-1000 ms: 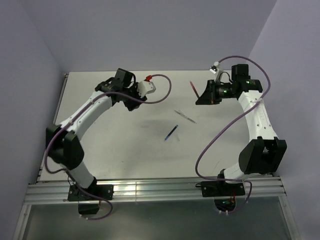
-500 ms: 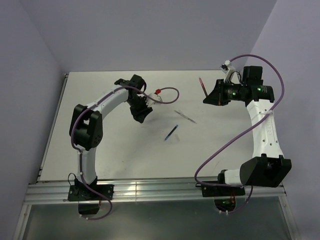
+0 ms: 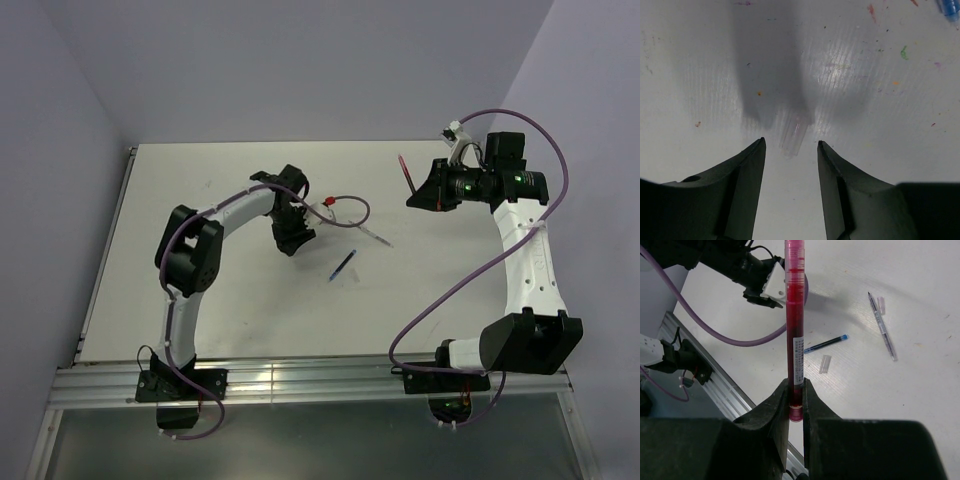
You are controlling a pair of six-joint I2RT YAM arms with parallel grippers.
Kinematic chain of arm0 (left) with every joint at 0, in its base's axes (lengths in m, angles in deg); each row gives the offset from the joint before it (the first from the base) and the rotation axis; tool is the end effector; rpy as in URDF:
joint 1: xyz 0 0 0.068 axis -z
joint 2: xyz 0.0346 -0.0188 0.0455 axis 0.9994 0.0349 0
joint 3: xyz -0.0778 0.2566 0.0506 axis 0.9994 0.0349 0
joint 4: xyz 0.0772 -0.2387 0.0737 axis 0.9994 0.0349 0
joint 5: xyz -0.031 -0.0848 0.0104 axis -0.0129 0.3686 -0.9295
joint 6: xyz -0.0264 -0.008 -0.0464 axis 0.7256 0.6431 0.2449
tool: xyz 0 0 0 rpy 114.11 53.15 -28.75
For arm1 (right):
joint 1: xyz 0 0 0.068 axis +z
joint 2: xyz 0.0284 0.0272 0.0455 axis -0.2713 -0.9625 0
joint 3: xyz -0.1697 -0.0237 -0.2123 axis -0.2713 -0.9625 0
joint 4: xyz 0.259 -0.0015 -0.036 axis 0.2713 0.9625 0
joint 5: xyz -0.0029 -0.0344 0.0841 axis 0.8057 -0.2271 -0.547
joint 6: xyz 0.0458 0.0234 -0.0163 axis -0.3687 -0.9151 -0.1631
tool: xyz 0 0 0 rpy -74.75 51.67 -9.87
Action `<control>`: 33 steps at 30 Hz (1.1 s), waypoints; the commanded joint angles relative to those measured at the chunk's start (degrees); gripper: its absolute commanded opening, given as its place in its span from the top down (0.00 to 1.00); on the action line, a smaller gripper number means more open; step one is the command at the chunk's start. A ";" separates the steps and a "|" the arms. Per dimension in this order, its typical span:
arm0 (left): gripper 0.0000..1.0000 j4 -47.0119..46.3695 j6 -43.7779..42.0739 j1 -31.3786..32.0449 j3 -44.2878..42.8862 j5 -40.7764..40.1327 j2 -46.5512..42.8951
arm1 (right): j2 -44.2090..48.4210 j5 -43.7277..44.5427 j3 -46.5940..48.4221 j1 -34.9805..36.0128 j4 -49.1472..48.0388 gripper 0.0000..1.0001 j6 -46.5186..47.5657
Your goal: Insert the pens into the pen caps
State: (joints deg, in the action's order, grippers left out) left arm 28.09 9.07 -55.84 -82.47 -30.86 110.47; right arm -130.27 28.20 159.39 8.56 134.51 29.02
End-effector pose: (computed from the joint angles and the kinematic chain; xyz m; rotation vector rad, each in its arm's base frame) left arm 0.3571 -0.2372 0.1849 1.7679 2.2675 -0.4155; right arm 0.2604 -0.0051 0.3881 -0.4402 2.1532 0.8879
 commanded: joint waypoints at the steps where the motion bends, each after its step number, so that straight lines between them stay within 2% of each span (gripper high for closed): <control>1: 0.49 -2.06 -2.12 0.71 -0.04 -1.43 0.83 | 1.49 -0.15 0.06 -0.38 -0.24 1.00 0.44; 11: 0.57 -7.15 -3.88 1.94 7.33 -3.89 -0.05 | 0.97 -0.15 0.15 -0.38 0.28 1.00 1.49; 14: 0.66 -10.05 -4.93 2.38 11.10 -5.38 -1.27 | 0.79 -0.06 0.50 -0.47 0.46 1.00 1.67; 15: 0.74 -10.84 -5.63 2.47 12.08 -5.56 -1.80 | 0.88 -0.06 0.59 -0.38 0.46 1.00 1.76; 18: 0.84 -13.31 -6.34 2.73 15.42 -5.21 -4.09 | 0.79 0.12 0.76 -0.38 0.72 1.00 1.84; 24: 0.98 -12.70 -5.64 3.26 18.77 -2.93 -8.48 | 1.05 -0.06 1.11 -0.47 1.07 1.00 2.02; 33: 1.00 -12.69 -4.41 3.26 22.11 -0.82 -19.11 | 0.97 -1.11 0.59 -0.38 0.99 1.00 2.28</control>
State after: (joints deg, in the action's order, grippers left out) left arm 14.93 4.06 -52.87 -60.50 -34.47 96.94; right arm -130.27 28.27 159.36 8.56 135.49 30.46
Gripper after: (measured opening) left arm 0.160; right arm 0.163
